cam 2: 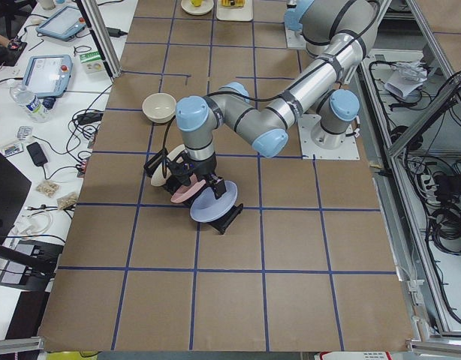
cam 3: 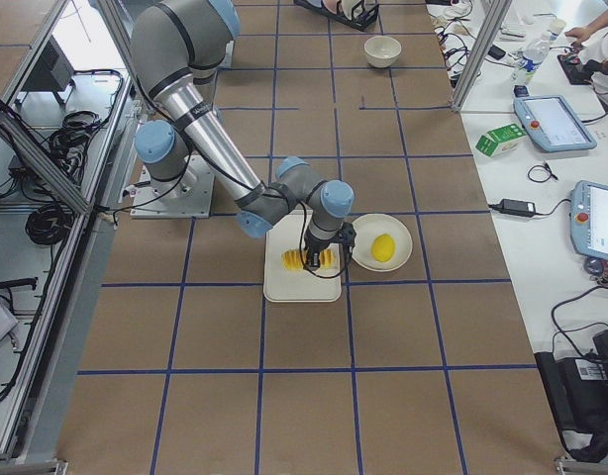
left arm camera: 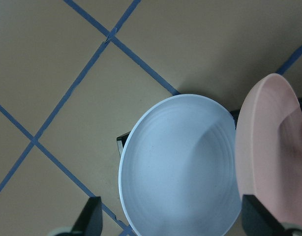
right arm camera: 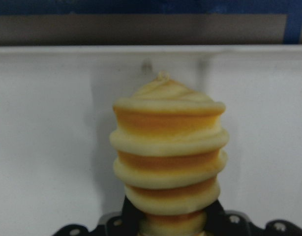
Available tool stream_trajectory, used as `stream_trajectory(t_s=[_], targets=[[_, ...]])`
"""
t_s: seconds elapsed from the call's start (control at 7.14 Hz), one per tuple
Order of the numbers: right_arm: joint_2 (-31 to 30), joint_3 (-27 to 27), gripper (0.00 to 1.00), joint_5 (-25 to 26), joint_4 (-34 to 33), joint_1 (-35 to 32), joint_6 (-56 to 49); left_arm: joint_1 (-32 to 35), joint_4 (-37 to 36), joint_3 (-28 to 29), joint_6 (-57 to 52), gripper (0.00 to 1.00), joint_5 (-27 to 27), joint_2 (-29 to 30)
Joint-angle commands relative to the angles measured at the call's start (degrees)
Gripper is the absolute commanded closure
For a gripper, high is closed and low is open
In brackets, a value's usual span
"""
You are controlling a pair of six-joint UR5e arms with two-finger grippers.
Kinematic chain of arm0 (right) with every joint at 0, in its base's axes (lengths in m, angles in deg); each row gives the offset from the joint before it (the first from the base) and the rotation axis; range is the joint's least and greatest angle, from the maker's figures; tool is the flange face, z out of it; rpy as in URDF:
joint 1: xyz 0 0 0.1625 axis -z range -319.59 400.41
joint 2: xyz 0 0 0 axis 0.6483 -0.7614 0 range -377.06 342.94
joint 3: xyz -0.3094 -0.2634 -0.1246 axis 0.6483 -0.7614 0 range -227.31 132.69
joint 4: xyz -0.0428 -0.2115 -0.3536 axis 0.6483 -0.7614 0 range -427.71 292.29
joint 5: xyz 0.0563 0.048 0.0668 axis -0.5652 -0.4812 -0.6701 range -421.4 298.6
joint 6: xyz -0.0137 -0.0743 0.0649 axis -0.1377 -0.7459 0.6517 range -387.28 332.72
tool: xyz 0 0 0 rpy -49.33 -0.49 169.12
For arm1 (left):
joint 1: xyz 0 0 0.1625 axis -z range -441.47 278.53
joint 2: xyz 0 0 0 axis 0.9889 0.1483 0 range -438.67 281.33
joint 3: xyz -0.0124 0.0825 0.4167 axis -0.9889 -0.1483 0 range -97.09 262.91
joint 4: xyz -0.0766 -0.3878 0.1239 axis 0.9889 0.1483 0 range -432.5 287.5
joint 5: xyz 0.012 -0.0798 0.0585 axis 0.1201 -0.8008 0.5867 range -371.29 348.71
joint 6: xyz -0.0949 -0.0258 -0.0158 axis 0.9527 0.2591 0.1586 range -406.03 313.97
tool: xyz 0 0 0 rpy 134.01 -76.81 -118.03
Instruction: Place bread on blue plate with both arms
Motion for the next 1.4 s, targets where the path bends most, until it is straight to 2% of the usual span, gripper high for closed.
stream_trajectory(t_s=[0.0,0.14,0.42,0.7,0.98,1.12,1.26], targets=[[-2.29,-0.41,1.0,-0.12,0.43,-0.09,0.79,-3.91,0.13,-0.77,-0.09,0.0,-1.24,0.79],[-4.91,-0.58,1.0,-0.55,2.79,-0.44,1.23,-4.8,0.39,-1.38,-0.01,0.07,-3.43,1.84],[-9.14,-0.67,1.0,-0.91,6.31,-2.1,2.9,-5.16,-0.58,-4.63,0.34,0.2,-3.45,2.9],[-12.31,-0.76,1.0,-1.26,8.6,-3.86,3.78,-5.16,-1.1,-4.47,-0.09,0.33,-2.93,3.87],[-15.56,-1.37,1.0,-2.66,12.02,-6.4,6.93,-5.16,-1.19,-4.55,-0.09,0.63,-2.92,3.96],[-17.05,-4.16,1.0,-2.93,17.61,-8.59,9.9,-5.16,-1.19,-4.55,-0.18,0.71,-2.92,4.05],[-17.76,-8.37,1.0,-4.76,24.62,-11.31,14.28,-5.16,-1.19,-4.38,-0.18,0.84,-2.92,4.05]])
